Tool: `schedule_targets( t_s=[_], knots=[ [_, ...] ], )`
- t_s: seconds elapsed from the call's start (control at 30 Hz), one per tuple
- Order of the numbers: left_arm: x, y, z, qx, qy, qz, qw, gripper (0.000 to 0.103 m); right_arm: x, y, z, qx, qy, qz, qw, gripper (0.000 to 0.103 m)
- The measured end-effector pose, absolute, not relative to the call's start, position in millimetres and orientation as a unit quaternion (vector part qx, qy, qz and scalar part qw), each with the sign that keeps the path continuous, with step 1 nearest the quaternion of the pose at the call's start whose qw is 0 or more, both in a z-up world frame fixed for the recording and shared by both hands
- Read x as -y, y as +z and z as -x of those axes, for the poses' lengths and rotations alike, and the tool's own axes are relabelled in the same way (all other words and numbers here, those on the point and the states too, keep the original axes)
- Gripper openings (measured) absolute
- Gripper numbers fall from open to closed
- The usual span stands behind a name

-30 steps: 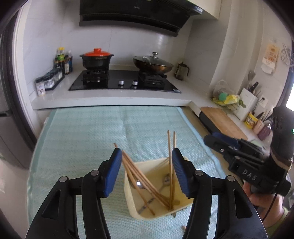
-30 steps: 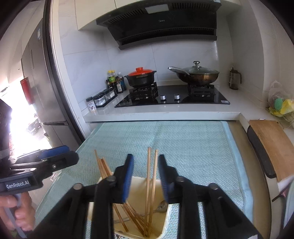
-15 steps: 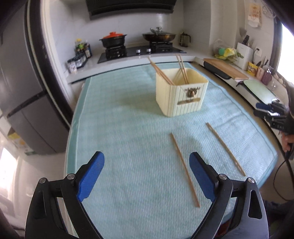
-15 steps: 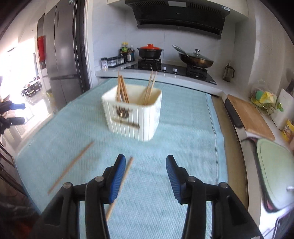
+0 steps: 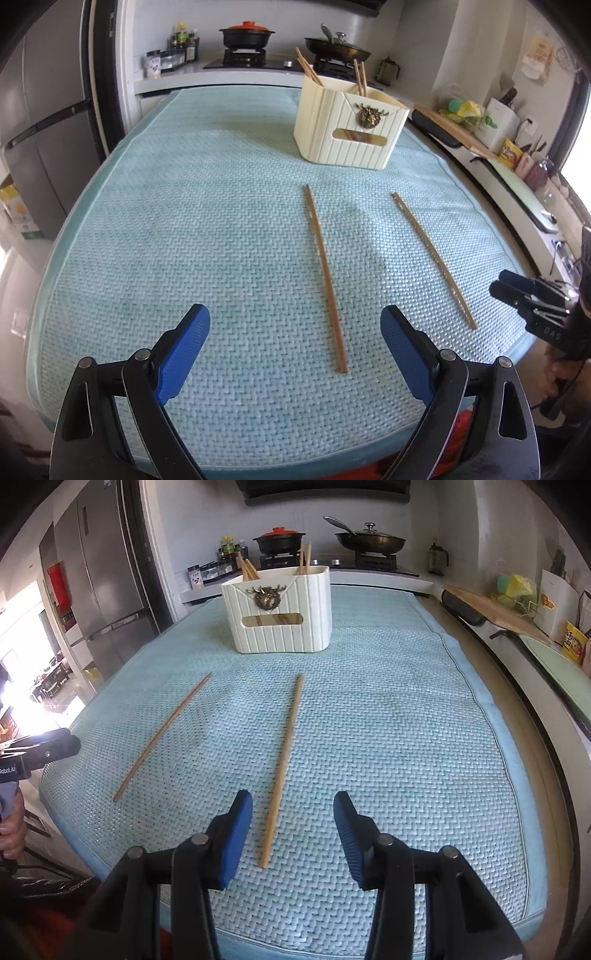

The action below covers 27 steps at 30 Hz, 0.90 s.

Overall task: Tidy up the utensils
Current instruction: 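Move both open tools back toward the last two chopsticks on the towel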

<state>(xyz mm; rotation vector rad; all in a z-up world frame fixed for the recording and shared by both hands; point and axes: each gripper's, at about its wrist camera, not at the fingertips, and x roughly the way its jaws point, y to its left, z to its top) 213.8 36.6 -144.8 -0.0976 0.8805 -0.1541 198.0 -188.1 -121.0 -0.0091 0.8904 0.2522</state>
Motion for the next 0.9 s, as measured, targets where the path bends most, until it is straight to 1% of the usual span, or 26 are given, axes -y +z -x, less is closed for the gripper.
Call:
schedule_targets(
  t_s=[0.33, 0.5, 0.57, 0.6, 0.67, 0.9],
  knots=[
    [-12.0, -169.4, -230.1, -0.436, -0.067, 0.010, 0.898, 0.094, 166.8, -141.5, -213.3, -0.445, 0.121, 0.019, 0.887, 0.047],
    [-2.0, -191.3, -242.4, -0.460, -0.055, -0.018, 0.886, 0.094, 158.4, -152.0, -220.5, -0.456, 0.128, 0.033, 0.880, 0.047],
    [1.2, -203.0, -249.1, -0.478, -0.050, -0.029, 0.877, 0.093, 153.0, -160.5, -227.5, -0.474, 0.126, 0.045, 0.870, 0.047],
    [1.2, -205.3, -250.6, -0.478, -0.049, -0.029, 0.876, 0.095, 151.1, -164.2, -230.6, -0.480, 0.124, 0.052, 0.867, 0.047],
    [0.9, -205.8, -254.8, -0.478, -0.047, -0.031, 0.877, 0.095, 147.0, -164.0, -234.5, -0.474, 0.119, 0.072, 0.869, 0.047],
    [2.0, -206.9, -286.5, -0.490, -0.055, -0.033, 0.869, 0.097, 149.2, -165.7, -264.8, -0.481, 0.117, 0.057, 0.867, 0.047]
  ],
)
